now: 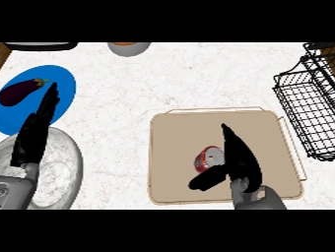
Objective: Pick the can from the tray and place it in the tiered basket
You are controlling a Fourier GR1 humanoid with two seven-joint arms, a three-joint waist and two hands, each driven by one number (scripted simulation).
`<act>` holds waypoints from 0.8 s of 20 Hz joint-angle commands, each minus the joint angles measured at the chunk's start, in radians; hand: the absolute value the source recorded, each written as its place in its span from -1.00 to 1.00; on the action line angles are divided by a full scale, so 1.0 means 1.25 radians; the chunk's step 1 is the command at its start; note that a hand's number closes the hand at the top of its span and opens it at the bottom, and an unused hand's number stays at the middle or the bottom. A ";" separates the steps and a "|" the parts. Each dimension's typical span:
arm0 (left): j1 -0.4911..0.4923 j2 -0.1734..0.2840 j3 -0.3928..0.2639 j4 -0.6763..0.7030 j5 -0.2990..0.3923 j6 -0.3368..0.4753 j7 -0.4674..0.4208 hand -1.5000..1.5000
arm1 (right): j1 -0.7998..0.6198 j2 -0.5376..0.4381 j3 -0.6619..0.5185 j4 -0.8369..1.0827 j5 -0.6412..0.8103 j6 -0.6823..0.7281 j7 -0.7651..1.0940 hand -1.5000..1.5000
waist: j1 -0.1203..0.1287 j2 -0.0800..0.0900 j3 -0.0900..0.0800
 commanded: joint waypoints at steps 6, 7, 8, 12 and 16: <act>-0.020 0.017 0.058 0.044 0.016 -0.054 -0.024 0.00 | -0.062 0.018 -0.028 0.094 -0.059 -0.008 0.111 -1.00 | 0.001 0.002 0.000; 0.024 -0.012 0.009 -0.017 -0.023 -0.014 0.012 0.00 | -0.020 0.018 0.009 0.068 -0.063 -0.019 0.124 -1.00 | 0.003 -0.001 0.000; -0.011 0.010 0.042 0.013 0.005 -0.053 -0.006 0.00 | -0.037 0.018 0.019 0.116 -0.077 -0.026 0.107 1.00 | 0.003 0.001 0.000; 0.003 -0.014 0.039 0.013 -0.008 -0.041 -0.017 0.00 | -0.083 0.007 0.038 0.192 -0.064 0.077 -0.010 1.00 | 0.004 0.001 0.000; 0.008 0.019 0.089 0.026 0.016 -0.097 -0.035 0.00 | -0.073 0.017 0.050 0.164 -0.044 0.054 0.019 1.00 | 0.001 0.000 0.000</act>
